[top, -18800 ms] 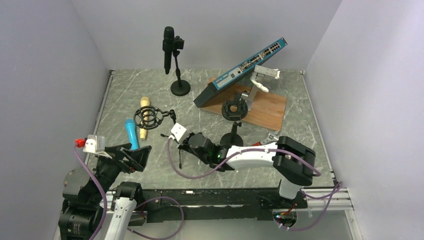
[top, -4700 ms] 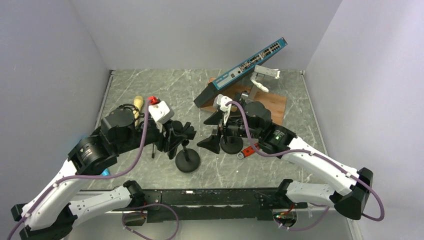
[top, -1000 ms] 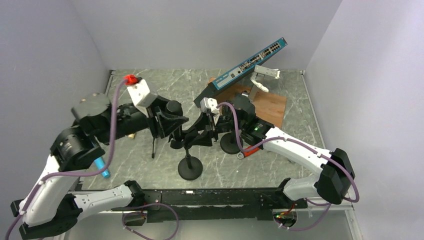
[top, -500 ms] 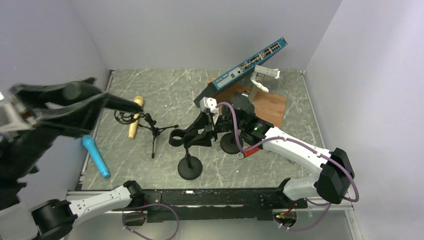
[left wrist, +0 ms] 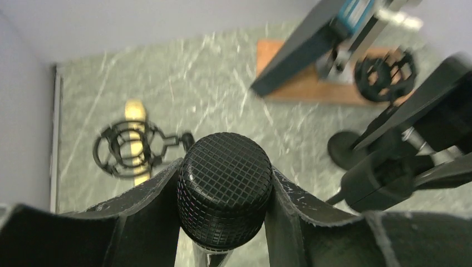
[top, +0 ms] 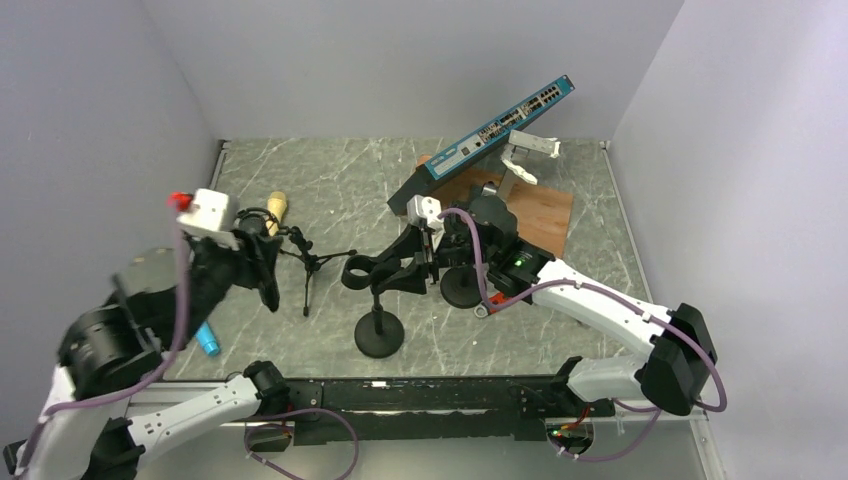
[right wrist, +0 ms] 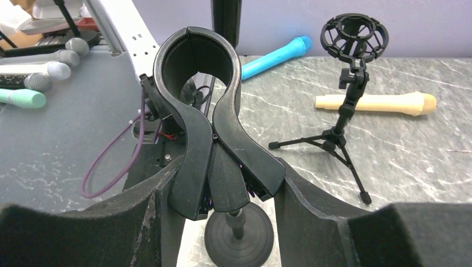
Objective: Remove the microphone from the stand
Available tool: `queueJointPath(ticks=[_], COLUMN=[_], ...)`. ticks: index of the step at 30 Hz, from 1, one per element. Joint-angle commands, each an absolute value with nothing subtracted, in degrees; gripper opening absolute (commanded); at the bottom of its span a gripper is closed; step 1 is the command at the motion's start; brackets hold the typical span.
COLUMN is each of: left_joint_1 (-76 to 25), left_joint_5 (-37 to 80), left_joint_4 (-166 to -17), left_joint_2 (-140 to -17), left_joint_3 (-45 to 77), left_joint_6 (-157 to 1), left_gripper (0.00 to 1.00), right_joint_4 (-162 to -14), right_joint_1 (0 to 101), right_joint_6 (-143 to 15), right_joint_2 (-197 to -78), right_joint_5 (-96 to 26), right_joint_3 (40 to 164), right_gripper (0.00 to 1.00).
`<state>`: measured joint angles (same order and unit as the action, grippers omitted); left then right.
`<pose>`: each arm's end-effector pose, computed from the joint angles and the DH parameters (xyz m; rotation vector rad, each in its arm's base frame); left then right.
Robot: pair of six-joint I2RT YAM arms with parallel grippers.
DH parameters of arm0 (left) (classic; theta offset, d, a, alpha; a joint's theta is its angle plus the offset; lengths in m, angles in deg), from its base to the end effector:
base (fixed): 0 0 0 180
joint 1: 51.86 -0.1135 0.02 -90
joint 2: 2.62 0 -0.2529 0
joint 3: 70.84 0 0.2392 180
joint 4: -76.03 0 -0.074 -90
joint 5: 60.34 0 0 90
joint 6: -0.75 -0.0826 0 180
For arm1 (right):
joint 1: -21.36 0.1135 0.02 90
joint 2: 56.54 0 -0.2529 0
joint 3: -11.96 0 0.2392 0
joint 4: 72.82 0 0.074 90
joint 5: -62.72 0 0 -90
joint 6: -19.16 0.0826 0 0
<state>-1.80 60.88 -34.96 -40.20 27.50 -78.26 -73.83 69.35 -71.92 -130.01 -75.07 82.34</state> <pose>0.0839 -0.0335 0.4557 0.1765 1.6955 -0.3296 0.1661 0.2758 0.3338 -1.3058 1.2200 1.2836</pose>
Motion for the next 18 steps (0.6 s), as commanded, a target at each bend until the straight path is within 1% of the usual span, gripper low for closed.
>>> queueJointPath(ticks=[1, 4, 6, 7, 10, 12, 14, 18], left_joint_1=[-1.91, -2.22, -4.80, -7.20, -18.54, -23.77, -25.89, -26.11], left_joint_5=[64.51, 62.44, 58.22, 54.53, 39.41, 33.02, 30.27, 28.24], left_joint_4=[-35.52, -36.71, -39.44, -41.13, -47.68, -51.71, -55.67, -59.31], left_joint_2=[-39.37, -42.78, -45.57, -46.53, -49.28, -51.12, -53.59, -61.29], left_joint_3=[21.33, 17.93, 15.28, 13.67, 7.89, 3.89, 1.54, 0.44], left_joint_6=[-71.49, -68.96, -67.69, -67.44, -66.25, -65.99, -66.36, -67.80], left_gripper=[0.00, 0.00, 0.00, 0.00, 0.00, 0.00, 0.00, 0.00], right_joint_4=[-76.14, -79.27, -81.02, -81.31, -81.57, -81.05, -80.59, -79.85], right_joint_1=[68.91, 68.87, 68.91, 68.91, 68.91, 68.94, 68.95, 68.88], right_joint_6=[-74.35, -75.30, -75.57, -75.52, -75.44, -75.28, -75.23, -75.31], right_joint_2=[-127.36, -126.64, -125.72, -125.23, -123.22, -122.18, -121.38, -121.28], right_joint_5=[-71.32, -71.01, -70.28, -69.81, -68.77, -68.38, -68.15, -68.06], right_joint_3=[82.32, 83.87, 84.31, 84.27, 83.09, 81.95, 81.10, 80.21], right_gripper=[0.00, 0.00, 0.00, 0.00, 0.00, 0.00, 0.00, 0.00])
